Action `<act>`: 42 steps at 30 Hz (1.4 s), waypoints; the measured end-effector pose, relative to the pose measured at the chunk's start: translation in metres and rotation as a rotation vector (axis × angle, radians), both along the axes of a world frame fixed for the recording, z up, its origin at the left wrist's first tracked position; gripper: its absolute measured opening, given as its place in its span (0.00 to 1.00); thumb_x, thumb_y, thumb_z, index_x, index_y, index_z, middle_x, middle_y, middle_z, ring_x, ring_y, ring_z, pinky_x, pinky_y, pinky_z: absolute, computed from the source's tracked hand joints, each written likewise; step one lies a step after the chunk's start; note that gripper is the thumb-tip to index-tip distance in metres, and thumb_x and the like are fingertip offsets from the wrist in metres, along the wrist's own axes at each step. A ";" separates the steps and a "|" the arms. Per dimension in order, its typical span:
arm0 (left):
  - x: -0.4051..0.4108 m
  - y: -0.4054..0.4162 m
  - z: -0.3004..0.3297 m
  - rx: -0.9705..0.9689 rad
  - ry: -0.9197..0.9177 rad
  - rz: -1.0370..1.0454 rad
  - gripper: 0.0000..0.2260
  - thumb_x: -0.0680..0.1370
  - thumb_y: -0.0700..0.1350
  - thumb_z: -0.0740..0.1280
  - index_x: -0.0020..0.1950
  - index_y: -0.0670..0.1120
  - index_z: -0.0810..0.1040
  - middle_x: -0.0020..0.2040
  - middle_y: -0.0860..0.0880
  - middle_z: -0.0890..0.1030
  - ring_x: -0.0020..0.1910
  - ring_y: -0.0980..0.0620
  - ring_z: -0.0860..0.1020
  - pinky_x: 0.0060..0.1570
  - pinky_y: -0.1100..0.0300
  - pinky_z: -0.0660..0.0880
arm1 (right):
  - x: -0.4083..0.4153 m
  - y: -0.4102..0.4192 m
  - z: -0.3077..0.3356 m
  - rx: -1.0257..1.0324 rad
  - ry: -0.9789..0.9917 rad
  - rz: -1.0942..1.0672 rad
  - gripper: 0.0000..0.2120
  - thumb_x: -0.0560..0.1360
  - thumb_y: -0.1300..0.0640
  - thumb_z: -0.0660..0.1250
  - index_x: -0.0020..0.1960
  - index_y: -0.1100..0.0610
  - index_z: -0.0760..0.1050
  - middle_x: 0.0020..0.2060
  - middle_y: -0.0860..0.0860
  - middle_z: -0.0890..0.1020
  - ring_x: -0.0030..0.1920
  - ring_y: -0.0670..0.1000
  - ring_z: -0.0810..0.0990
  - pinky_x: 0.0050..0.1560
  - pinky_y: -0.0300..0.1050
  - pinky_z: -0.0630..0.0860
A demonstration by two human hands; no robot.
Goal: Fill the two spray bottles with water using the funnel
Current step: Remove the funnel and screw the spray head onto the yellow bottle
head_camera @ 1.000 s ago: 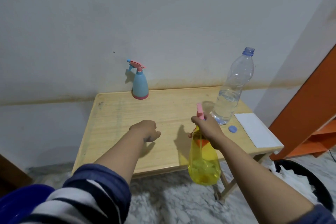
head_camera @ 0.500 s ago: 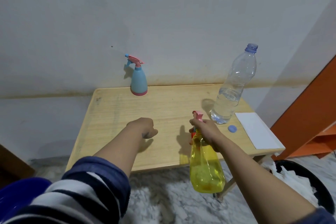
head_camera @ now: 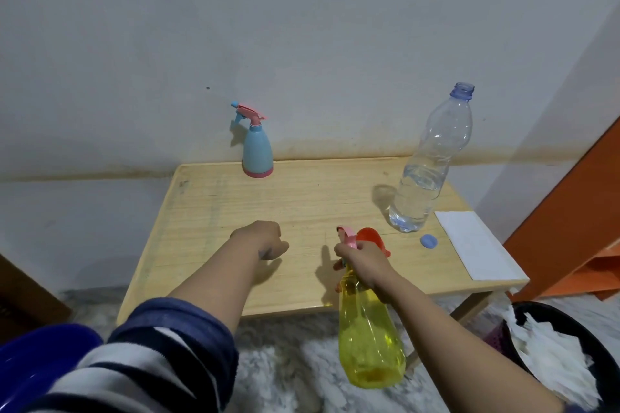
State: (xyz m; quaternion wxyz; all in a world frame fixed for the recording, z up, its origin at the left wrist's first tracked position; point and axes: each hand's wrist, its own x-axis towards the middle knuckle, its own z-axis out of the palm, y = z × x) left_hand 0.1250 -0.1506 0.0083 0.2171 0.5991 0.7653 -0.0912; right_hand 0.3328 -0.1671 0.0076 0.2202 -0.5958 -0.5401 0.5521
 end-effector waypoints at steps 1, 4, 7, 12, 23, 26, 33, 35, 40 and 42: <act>-0.001 -0.001 0.000 0.003 -0.001 0.000 0.19 0.79 0.53 0.58 0.68 0.47 0.72 0.65 0.48 0.74 0.62 0.47 0.73 0.58 0.54 0.71 | -0.002 -0.003 -0.002 0.000 -0.013 0.001 0.08 0.74 0.54 0.64 0.43 0.59 0.74 0.45 0.61 0.83 0.38 0.62 0.82 0.35 0.49 0.81; -0.003 -0.003 0.000 0.015 0.005 0.005 0.19 0.78 0.53 0.58 0.67 0.48 0.72 0.65 0.48 0.74 0.62 0.47 0.73 0.60 0.53 0.71 | -0.007 -0.007 -0.004 0.020 -0.046 0.013 0.09 0.71 0.53 0.65 0.42 0.60 0.76 0.42 0.60 0.84 0.40 0.64 0.84 0.44 0.57 0.81; -0.007 -0.006 0.001 0.012 -0.002 0.018 0.20 0.78 0.54 0.58 0.68 0.49 0.70 0.66 0.49 0.73 0.63 0.47 0.73 0.61 0.53 0.71 | -0.016 -0.004 0.000 0.030 -0.040 0.063 0.09 0.70 0.50 0.66 0.42 0.55 0.75 0.48 0.60 0.83 0.46 0.65 0.83 0.51 0.61 0.79; -0.017 -0.014 0.002 0.018 -0.024 0.048 0.21 0.78 0.54 0.58 0.70 0.49 0.69 0.67 0.48 0.73 0.63 0.47 0.73 0.61 0.52 0.72 | -0.036 0.000 0.009 0.064 -0.001 0.154 0.05 0.74 0.51 0.66 0.43 0.52 0.75 0.52 0.57 0.82 0.52 0.58 0.81 0.54 0.56 0.79; -0.049 -0.031 0.003 0.007 -0.044 0.097 0.20 0.79 0.54 0.59 0.69 0.48 0.70 0.66 0.48 0.73 0.63 0.47 0.73 0.62 0.52 0.72 | -0.066 -0.004 0.009 0.016 0.012 0.265 0.06 0.76 0.52 0.64 0.47 0.55 0.73 0.45 0.56 0.84 0.37 0.56 0.81 0.36 0.45 0.77; -0.050 -0.033 0.007 0.019 -0.092 0.089 0.21 0.79 0.53 0.59 0.71 0.48 0.68 0.68 0.47 0.72 0.64 0.47 0.73 0.63 0.52 0.71 | -0.071 0.004 0.016 0.077 0.039 0.230 0.08 0.76 0.51 0.65 0.52 0.55 0.75 0.50 0.55 0.82 0.50 0.52 0.79 0.43 0.46 0.81; -0.036 -0.034 0.021 0.006 -0.565 0.051 0.26 0.74 0.41 0.69 0.71 0.49 0.68 0.58 0.49 0.73 0.56 0.50 0.76 0.58 0.56 0.75 | -0.082 0.025 0.066 0.303 0.180 0.073 0.13 0.78 0.52 0.64 0.58 0.58 0.74 0.46 0.54 0.74 0.42 0.57 0.79 0.42 0.48 0.78; -0.030 -0.033 0.027 -0.028 -0.645 -0.007 0.31 0.72 0.40 0.73 0.73 0.49 0.65 0.56 0.50 0.72 0.55 0.52 0.74 0.57 0.59 0.73 | -0.087 0.030 0.082 0.341 0.226 0.072 0.16 0.79 0.53 0.63 0.64 0.58 0.71 0.49 0.57 0.73 0.36 0.59 0.81 0.37 0.41 0.78; -0.026 -0.023 0.030 0.035 -0.753 0.011 0.45 0.62 0.50 0.81 0.73 0.47 0.63 0.68 0.49 0.72 0.65 0.50 0.72 0.68 0.54 0.68 | -0.102 0.039 0.107 0.513 0.163 0.095 0.22 0.80 0.51 0.61 0.66 0.66 0.66 0.63 0.68 0.69 0.43 0.61 0.80 0.31 0.34 0.77; -0.027 -0.019 0.029 0.147 -0.742 0.032 0.46 0.57 0.54 0.82 0.71 0.46 0.67 0.65 0.48 0.76 0.63 0.50 0.75 0.65 0.52 0.71 | -0.108 0.042 0.109 0.557 0.131 0.081 0.22 0.79 0.48 0.61 0.64 0.65 0.67 0.59 0.66 0.73 0.49 0.66 0.81 0.43 0.46 0.80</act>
